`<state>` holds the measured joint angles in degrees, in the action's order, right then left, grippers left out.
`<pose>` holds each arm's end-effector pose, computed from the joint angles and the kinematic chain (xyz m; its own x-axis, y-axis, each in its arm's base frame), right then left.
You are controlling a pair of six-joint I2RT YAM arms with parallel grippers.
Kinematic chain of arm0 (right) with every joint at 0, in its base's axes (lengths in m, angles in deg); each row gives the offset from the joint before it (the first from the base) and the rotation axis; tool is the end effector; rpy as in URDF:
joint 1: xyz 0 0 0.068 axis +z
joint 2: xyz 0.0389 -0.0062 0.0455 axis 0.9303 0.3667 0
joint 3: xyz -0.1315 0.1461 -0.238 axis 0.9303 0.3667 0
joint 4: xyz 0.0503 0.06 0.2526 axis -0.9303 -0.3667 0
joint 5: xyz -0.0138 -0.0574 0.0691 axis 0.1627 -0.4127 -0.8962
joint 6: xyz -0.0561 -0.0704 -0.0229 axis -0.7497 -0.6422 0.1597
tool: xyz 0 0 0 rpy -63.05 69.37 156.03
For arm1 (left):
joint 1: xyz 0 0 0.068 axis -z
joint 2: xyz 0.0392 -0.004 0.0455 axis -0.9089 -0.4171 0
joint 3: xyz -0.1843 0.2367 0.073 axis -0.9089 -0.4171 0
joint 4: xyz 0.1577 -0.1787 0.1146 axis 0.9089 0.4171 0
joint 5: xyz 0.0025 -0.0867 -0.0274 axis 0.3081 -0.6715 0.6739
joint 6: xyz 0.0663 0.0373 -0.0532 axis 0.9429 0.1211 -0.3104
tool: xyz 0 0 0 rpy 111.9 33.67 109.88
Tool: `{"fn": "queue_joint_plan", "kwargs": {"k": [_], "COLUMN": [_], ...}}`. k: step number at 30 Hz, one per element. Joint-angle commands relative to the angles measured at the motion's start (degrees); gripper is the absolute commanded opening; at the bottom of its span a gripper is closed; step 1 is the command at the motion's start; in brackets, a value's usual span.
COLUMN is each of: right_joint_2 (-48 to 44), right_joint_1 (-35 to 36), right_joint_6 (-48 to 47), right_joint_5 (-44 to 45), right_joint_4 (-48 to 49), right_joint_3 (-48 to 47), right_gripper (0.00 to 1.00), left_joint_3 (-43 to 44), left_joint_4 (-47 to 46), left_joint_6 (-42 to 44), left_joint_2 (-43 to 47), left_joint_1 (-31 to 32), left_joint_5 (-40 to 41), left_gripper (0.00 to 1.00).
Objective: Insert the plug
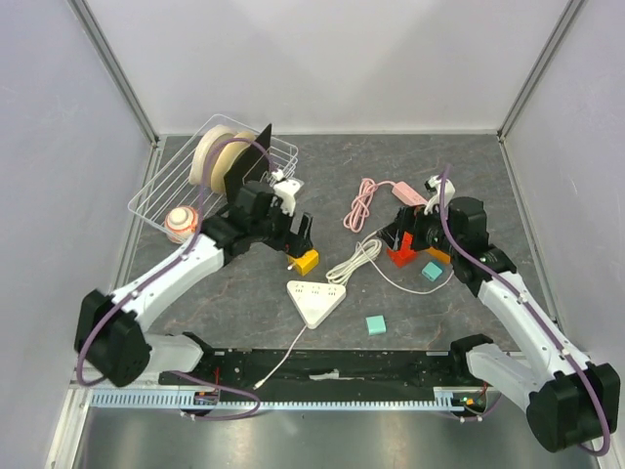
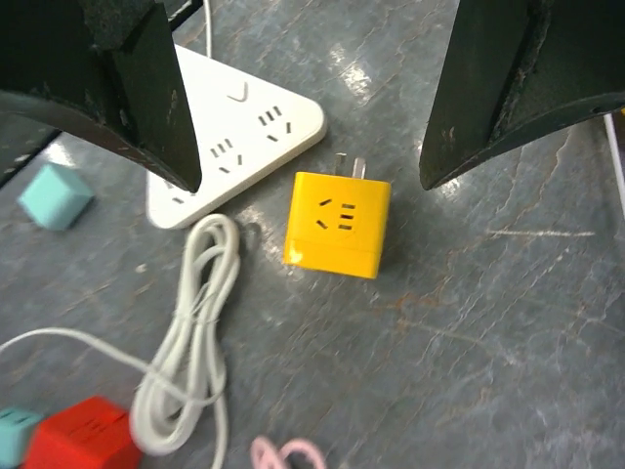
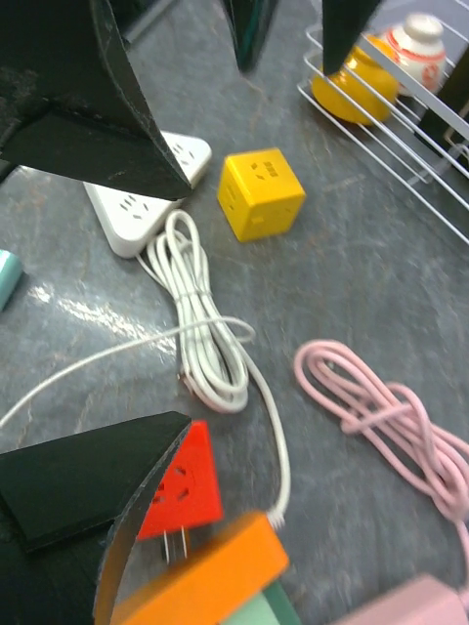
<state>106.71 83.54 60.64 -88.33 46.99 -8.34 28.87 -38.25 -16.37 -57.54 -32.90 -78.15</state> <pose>0.2234 0.0890 0.2938 -0.5496 0.1426 -0.8231 -0.3901 0.8275 0.4039 0.2452 -0.1781 0.2944 -0.5971 0.2410 -0.7651 0.6050 0.7617 -0.2322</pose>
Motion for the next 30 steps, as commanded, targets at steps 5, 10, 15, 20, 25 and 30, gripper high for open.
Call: {"fn": "queue_joint_plan", "kwargs": {"k": [5,10,15,20,25,30], "right_joint_2": [2.8,2.6,3.0,3.4,3.7,3.5], "right_joint_1": [0.1,0.2,0.6,0.8,0.9,1.2], "right_joint_6": [4.0,3.6,3.4,4.2,4.1,4.1], "right_joint_5": [-7.5,-7.0,-6.9,-7.2,-7.3,-7.2], "right_joint_4": [3.4,4.8,6.0,7.4,8.2,8.8], "right_joint_3": [0.4,2.2,2.5,3.8,3.5,4.5], "right_gripper": [0.98,0.98,0.98,0.98,0.98,0.98], "left_joint_3": [11.2,15.6,15.7,15.3,14.8,14.7], "left_joint_4": [10.3,15.9,16.9,16.4,16.2,16.1], "left_joint_6": [9.6,9.9,10.9,11.0,11.0,10.4], "left_joint_2": [-17.8,-25.1,-26.3,-28.0,-30.3,-31.4], "left_joint_1": [3.9,3.9,3.9,4.4,5.2,6.0], "left_joint_5": [11.4,9.6,5.0,1.4,3.1,6.2], "left_gripper": [1.00,0.99,0.98,0.97,0.97,0.90]}}
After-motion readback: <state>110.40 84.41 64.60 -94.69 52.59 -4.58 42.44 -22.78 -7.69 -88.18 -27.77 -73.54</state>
